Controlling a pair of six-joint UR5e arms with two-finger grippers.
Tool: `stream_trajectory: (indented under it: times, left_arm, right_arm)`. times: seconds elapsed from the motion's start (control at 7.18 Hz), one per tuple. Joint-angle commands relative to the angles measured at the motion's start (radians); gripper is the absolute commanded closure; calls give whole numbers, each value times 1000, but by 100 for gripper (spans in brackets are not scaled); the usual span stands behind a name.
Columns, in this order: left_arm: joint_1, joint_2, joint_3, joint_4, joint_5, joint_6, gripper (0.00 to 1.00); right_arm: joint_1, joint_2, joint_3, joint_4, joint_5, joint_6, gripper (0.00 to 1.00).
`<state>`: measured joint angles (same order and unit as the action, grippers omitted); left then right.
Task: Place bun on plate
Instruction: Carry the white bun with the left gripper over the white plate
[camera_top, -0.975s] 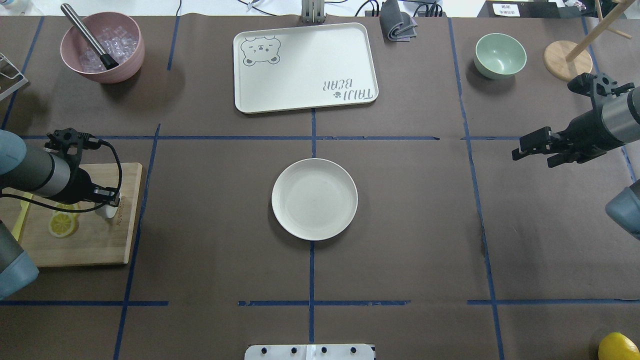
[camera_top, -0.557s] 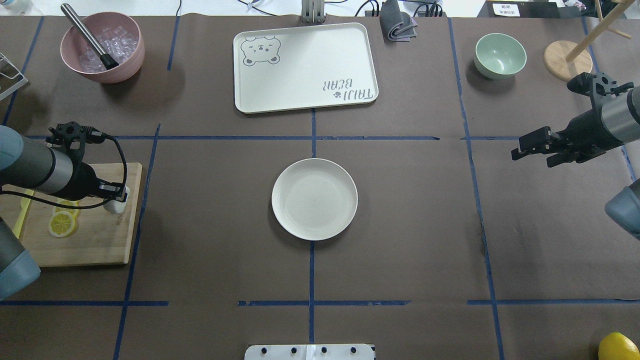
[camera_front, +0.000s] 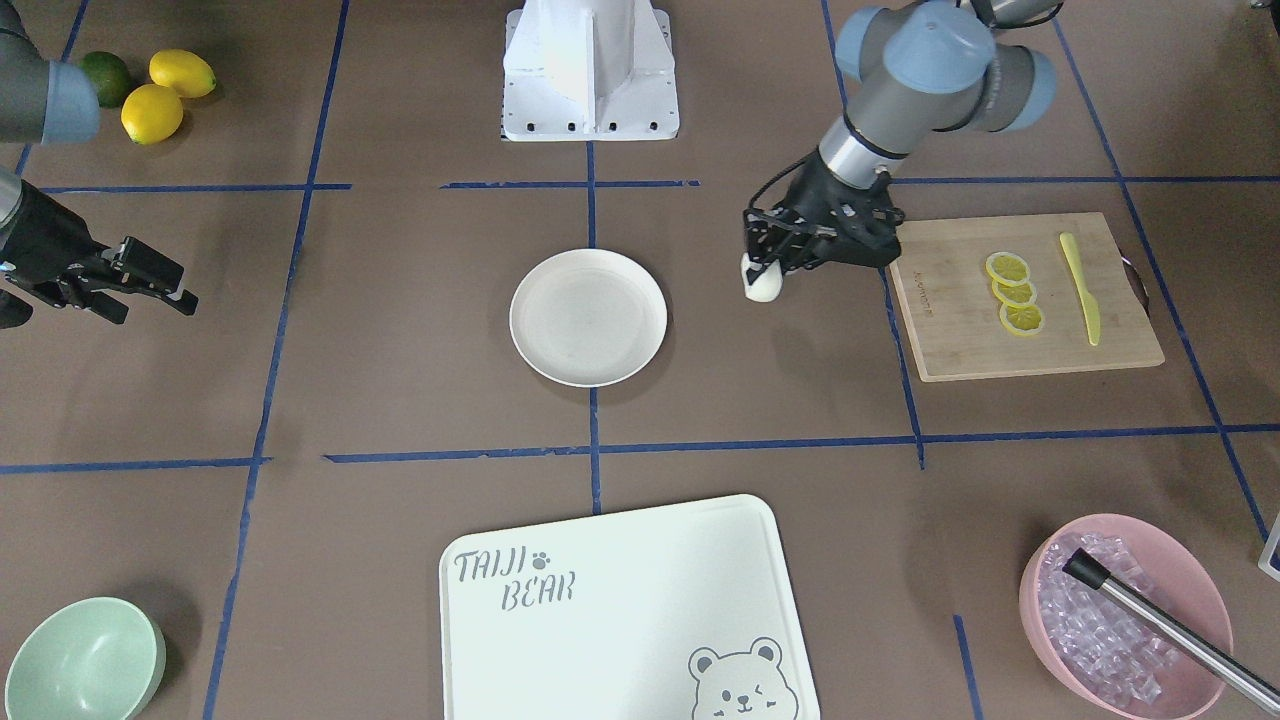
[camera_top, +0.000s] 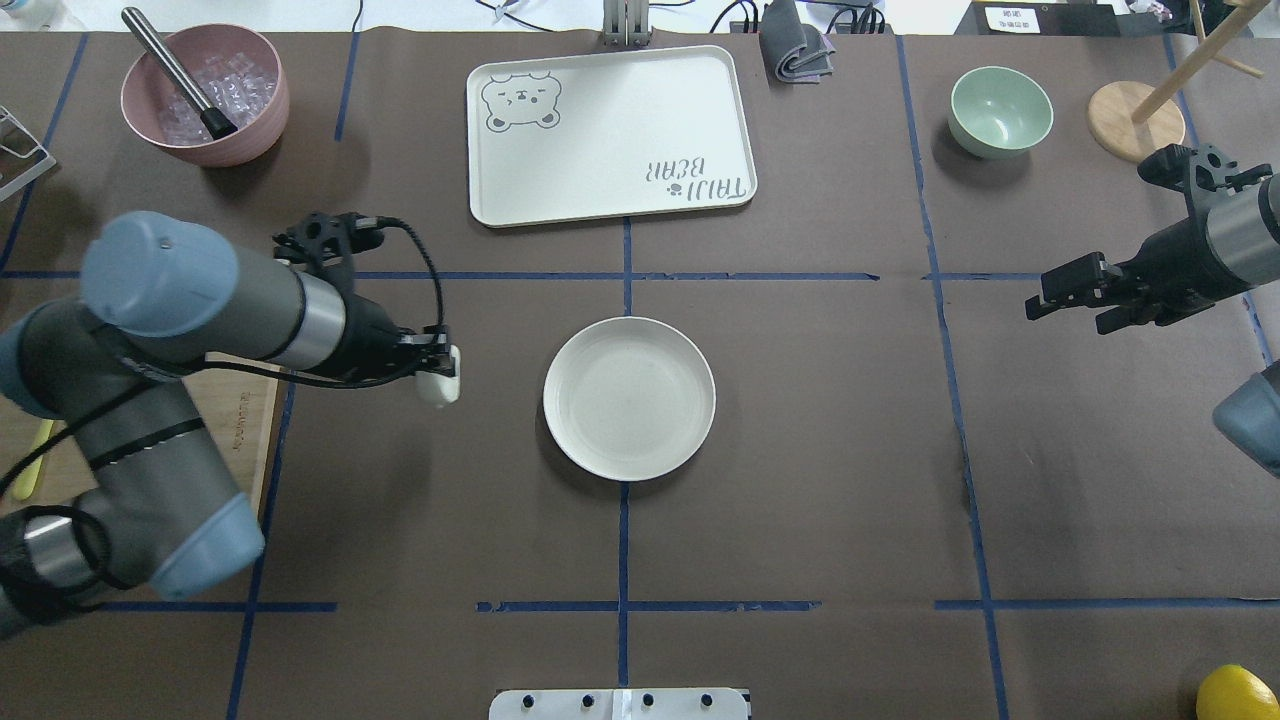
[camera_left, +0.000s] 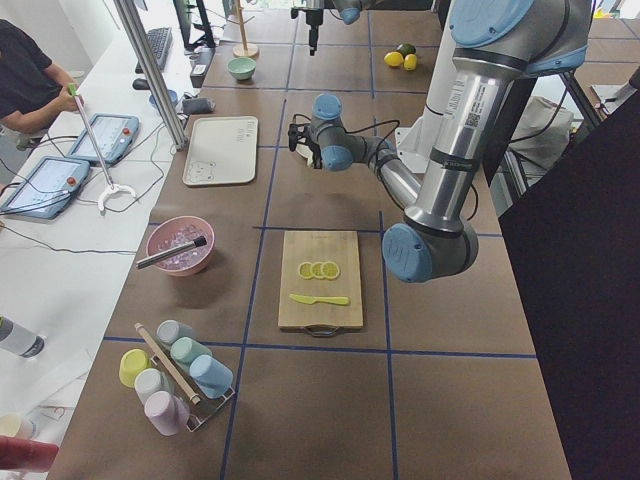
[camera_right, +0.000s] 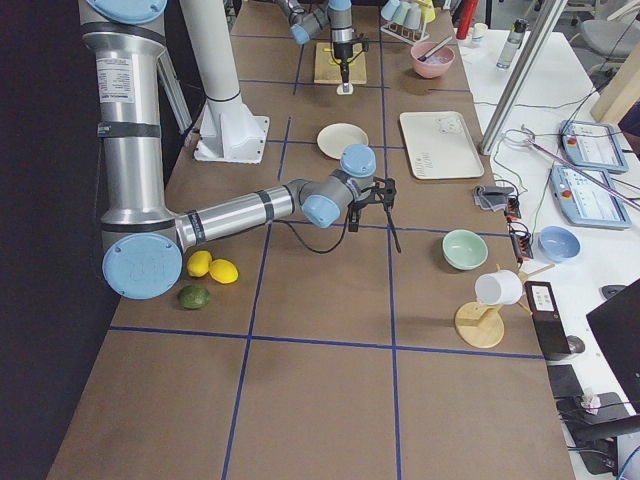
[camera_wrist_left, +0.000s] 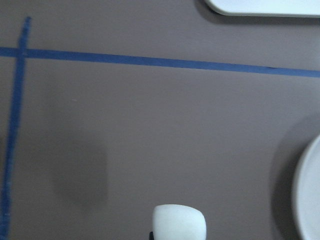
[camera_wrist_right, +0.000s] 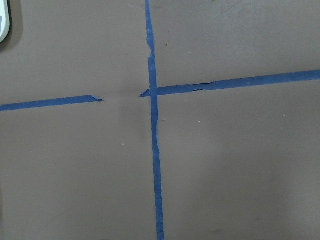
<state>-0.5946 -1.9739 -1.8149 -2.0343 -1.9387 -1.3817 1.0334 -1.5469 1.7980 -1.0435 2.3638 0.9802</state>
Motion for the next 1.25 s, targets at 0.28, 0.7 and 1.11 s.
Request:
stream_trajectory:
  times: [0.28,0.7,1.11]
  left_arm:
    - [179,-338,277,115,280,-146,69]
    - [205,-344,304,115,300,-146,67]
    - [208,-344,307,114,307,-143,57]
  right_arm:
    - [-4,-1,-6,-1,-1,2,0]
    - [-6,-1,-6,-1,-6,2,0]
    - [-4,-1,-5,0,-6,2,0]
